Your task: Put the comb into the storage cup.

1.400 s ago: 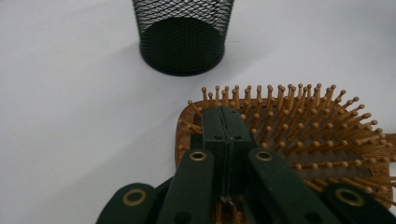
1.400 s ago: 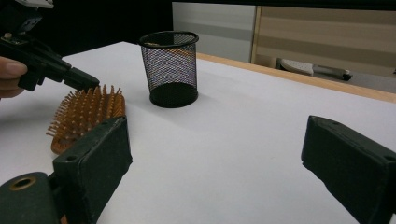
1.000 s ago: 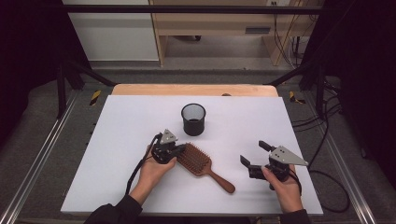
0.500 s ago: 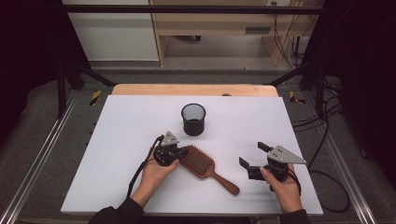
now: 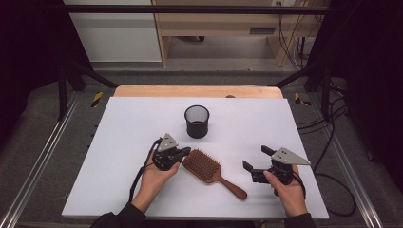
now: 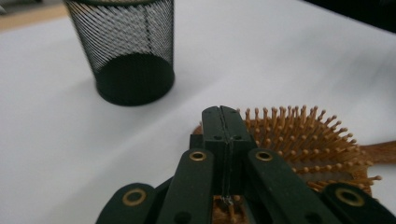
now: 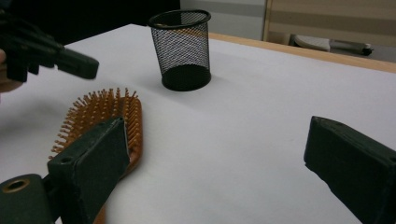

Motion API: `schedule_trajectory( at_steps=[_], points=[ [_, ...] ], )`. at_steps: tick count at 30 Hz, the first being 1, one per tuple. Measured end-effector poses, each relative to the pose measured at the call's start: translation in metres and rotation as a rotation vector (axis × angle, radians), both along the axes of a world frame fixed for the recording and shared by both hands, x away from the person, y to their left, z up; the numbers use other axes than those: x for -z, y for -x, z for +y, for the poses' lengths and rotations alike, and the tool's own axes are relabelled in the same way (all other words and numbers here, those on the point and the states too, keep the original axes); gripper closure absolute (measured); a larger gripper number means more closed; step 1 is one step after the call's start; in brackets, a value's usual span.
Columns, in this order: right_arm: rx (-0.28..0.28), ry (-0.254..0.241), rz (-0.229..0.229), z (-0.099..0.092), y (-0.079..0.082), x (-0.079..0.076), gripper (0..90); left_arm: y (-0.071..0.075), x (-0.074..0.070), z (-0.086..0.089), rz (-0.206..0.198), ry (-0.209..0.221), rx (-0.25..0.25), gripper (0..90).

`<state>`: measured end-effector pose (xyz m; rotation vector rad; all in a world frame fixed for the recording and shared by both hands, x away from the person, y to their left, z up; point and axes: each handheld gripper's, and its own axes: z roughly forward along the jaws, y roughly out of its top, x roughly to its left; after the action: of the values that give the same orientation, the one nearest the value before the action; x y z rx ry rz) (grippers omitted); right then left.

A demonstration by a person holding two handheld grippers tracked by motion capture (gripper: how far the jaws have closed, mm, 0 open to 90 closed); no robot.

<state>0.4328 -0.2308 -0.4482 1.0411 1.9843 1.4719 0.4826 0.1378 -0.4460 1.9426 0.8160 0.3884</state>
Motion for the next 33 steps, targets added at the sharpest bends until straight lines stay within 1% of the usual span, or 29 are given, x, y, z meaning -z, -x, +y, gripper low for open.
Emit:
schedule_trajectory(
  at_steps=[3, 4, 5, 6, 8, 10, 12, 13, 14, 15, 16, 17, 18, 19, 20, 21, 22, 23, 24, 26, 27, 28, 29, 30, 31, 32, 33],
  points=[
    [-0.005, -0.003, 0.004, 0.002, 0.000, -0.001, 5.6, 0.010, -0.010, 0.016, -0.075, 0.010, -0.042, 90.0],
    [-0.010, -0.012, 0.012, 0.004, 0.001, -0.002, 7.3, 0.016, -0.015, 0.028, -0.101, 0.033, -0.075, 90.0],
    [-0.014, -0.013, 0.020, 0.004, 0.001, -0.002, 9.0, 0.016, -0.015, 0.028, -0.101, 0.033, -0.075, 90.0],
    [-0.017, -0.008, 0.024, 0.005, 0.002, -0.003, 9.3, 0.019, -0.016, 0.035, -0.113, 0.042, -0.094, 90.0],
    [-0.015, -0.002, 0.025, 0.006, 0.002, -0.003, 9.3, 0.026, -0.019, 0.048, -0.142, 0.055, -0.132, 90.0],
    [-0.011, 0.000, 0.037, 0.007, 0.003, -0.005, 10.5, 0.032, -0.022, 0.063, -0.155, 0.070, -0.159, 90.0],
    [-0.009, -0.001, 0.036, 0.008, 0.004, -0.009, 12.5, 0.039, -0.023, 0.079, -0.176, 0.074, -0.189, 90.0],
    [-0.015, -0.003, 0.050, 0.010, 0.005, -0.010, 12.5, 0.042, -0.024, 0.086, -0.188, 0.077, -0.206, 90.0],
    [-0.035, 0.006, 0.074, 0.012, 0.005, -0.013, 12.5, 0.045, -0.024, 0.093, -0.197, 0.077, -0.221, 90.0],
    [-0.035, 0.006, 0.074, 0.012, 0.005, -0.013, 12.5, 0.048, -0.025, 0.100, -0.207, 0.076, -0.236, 90.0],
    [-0.049, 0.030, 0.102, 0.015, 0.007, -0.017, 13.0, 0.051, -0.025, 0.106, -0.222, 0.076, -0.253, 90.0],
    [-0.052, 0.041, 0.115, 0.017, 0.007, -0.019, 13.0, 0.054, -0.025, 0.112, -0.235, 0.076, -0.264, 90.0],
    [-0.052, 0.041, 0.115, 0.017, 0.007, -0.019, 13.0, 0.057, -0.025, 0.118, -0.245, 0.068, -0.271, 90.0],
    [-0.055, 0.057, 0.128, 0.018, 0.008, -0.021, 13.0, 0.060, -0.024, 0.122, -0.259, 0.051, -0.285, 87.8],
    [-0.060, 0.073, 0.148, 0.020, 0.008, -0.024, 13.0, 0.065, -0.021, 0.131, -0.291, 0.034, -0.316, 75.4],
    [-0.058, 0.084, 0.154, 0.021, 0.009, -0.026, 12.8, 0.065, -0.021, 0.131, -0.291, 0.034, -0.316, 68.3],
    [-0.058, 0.084, 0.154, 0.021, 0.009, -0.026, 12.8, 0.066, -0.020, 0.136, -0.295, 0.035, -0.331, 68.3],
    [-0.066, 0.088, 0.159, 0.024, 0.011, -0.029, 12.4, 0.067, -0.019, 0.141, -0.291, 0.046, -0.347, 52.4],
    [-0.070, 0.097, 0.168, 0.026, 0.012, -0.030, 12.2, 0.069, -0.015, 0.150, -0.282, 0.072, -0.378, 46.2],
    [-0.077, 0.131, 0.185, 0.030, 0.013, -0.032, 12.0, 0.068, -0.012, 0.156, -0.271, 0.089, -0.396, 35.9],
    [-0.077, 0.131, 0.185, 0.030, 0.013, -0.032, 12.0, 0.068, -0.012, 0.156, -0.271, 0.089, -0.396, 31.2],
    [-0.085, 0.178, 0.200, 0.036, 0.015, -0.033, 11.7, 0.067, -0.012, 0.158, -0.262, 0.095, -0.404, 27.9],
    [-0.082, 0.197, 0.204, 0.038, 0.015, -0.034, 11.9, 0.066, -0.011, 0.160, -0.259, 0.102, -0.414, 24.8],
    [-0.082, 0.197, 0.204, 0.038, 0.015, -0.034, 11.9, 0.065, -0.011, 0.162, -0.257, 0.114, -0.422, 24.8],
    [-0.075, 0.223, 0.209, 0.040, 0.016, -0.034, 12.0, 0.064, -0.011, 0.162, -0.254, 0.122, -0.427, 21.2],
    [-0.081, 0.251, 0.217, 0.044, 0.016, -0.035, 12.2, 0.063, -0.010, 0.162, -0.252, 0.115, -0.432, 13.8],
    [-0.081, 0.251, 0.217, 0.044, 0.016, -0.035, 12.2, 0.063, -0.009, 0.161, -0.246, 0.111, -0.425, 13.8]
  ],
)
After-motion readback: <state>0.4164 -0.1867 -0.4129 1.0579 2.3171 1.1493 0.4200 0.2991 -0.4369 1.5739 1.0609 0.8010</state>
